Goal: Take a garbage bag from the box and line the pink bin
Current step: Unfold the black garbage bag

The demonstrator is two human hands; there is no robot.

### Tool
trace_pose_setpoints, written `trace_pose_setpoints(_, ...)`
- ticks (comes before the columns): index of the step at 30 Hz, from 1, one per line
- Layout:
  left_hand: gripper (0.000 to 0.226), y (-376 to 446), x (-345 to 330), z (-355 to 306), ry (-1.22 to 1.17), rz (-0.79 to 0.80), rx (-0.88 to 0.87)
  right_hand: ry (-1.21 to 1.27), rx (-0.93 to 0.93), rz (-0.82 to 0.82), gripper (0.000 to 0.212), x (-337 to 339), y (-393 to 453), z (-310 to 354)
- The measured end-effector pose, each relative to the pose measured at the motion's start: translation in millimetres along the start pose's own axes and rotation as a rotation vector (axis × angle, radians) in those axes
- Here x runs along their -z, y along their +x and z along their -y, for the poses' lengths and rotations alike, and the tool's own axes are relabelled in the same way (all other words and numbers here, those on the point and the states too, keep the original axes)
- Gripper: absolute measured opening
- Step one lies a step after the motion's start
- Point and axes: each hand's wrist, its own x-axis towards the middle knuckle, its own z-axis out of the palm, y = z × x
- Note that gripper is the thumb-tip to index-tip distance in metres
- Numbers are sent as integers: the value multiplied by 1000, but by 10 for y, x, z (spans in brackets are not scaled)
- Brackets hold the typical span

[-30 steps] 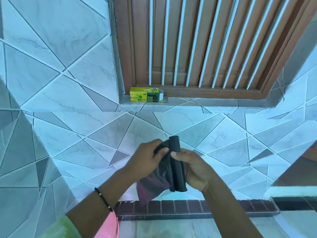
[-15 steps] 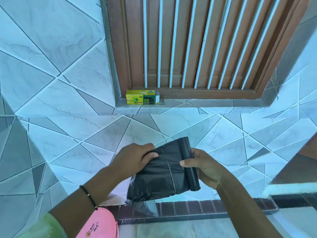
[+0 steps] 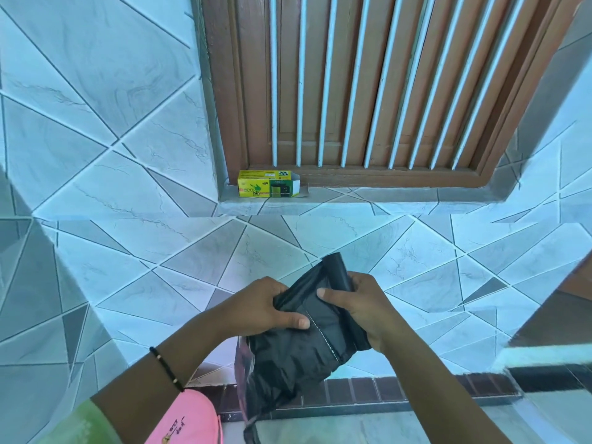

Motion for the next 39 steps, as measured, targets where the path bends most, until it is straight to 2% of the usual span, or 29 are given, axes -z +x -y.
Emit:
trace_pose_setpoints(2,19,-27,-20,-16,-1,29,6,-51,25,-21,15,-10,-13,26)
trace_pose_setpoints(6,19,-47,-37,-5,9,57,19,-191,78,-55,13,-23,-9,55)
trace_pose_setpoints(9,3,-63,-40,-31,33,72,6,-252,98,-61,13,-44,5,67)
trace_pose_setpoints(15,20,-63,-31,-14,266,26,-7,-302,100,-53,14,-93,30,47)
trace_pose_setpoints(16,21,-68,-35,-1,319,-23,-32,-283,91,-71,13,-86,46,46)
trace_pose_setpoints(18,5,-78,-18,68,315,-147,-43,-180,61,-121,16,-48,80,66)
trace_pose_setpoints(20,36,-99,-42,196,234,-358,18,-41,28,-164,19,0,109,91)
trace_pose_setpoints(22,39,-142,-165,222,22,-707,112,81,-14,-184,22,21,122,87)
trace_pose_setpoints(23,32,-175,-282,199,-157,-834,189,151,-45,-183,23,18,125,74)
trace_pose_setpoints(24,28,-216,-414,175,-384,-868,306,227,-82,-172,23,11,128,54)
trace_pose_setpoints(25,34,-250,-551,169,-633,-789,471,298,-119,-153,22,-3,134,33)
trace_pose_setpoints(26,49,-296,-678,155,-844,-589,649,350,-149,-128,20,-19,136,15)
trace_pose_setpoints(27,72,-342,-793,151,-1029,-310,780,373,-180,-97,16,-43,130,6)
trace_pose_setpoints(28,96,-366,-882,172,-1177,-29,822,385,-210,-65,12,-69,126,4)
trace_pose_setpoints(29,111,-378,-942,182,-1302,167,802,398,-239,-30,11,-102,120,0)
trace_pose_setpoints(30,118,-360,-971,193,-1397,239,750,415,-265,-9,12,-125,114,-7)
trace_pose_setpoints(32,108,-277,-966,138,-1554,135,641,455,-295,21,13,-160,110,-7)
trace_pose_setpoints(36,40,-127,-880,-17,-1623,-360,431,511,-253,77,29,-120,137,-27)
trace_pose_setpoints(39,10,-149,-731,-67,-1607,-516,323,500,-182,176,30,-42,121,-59)
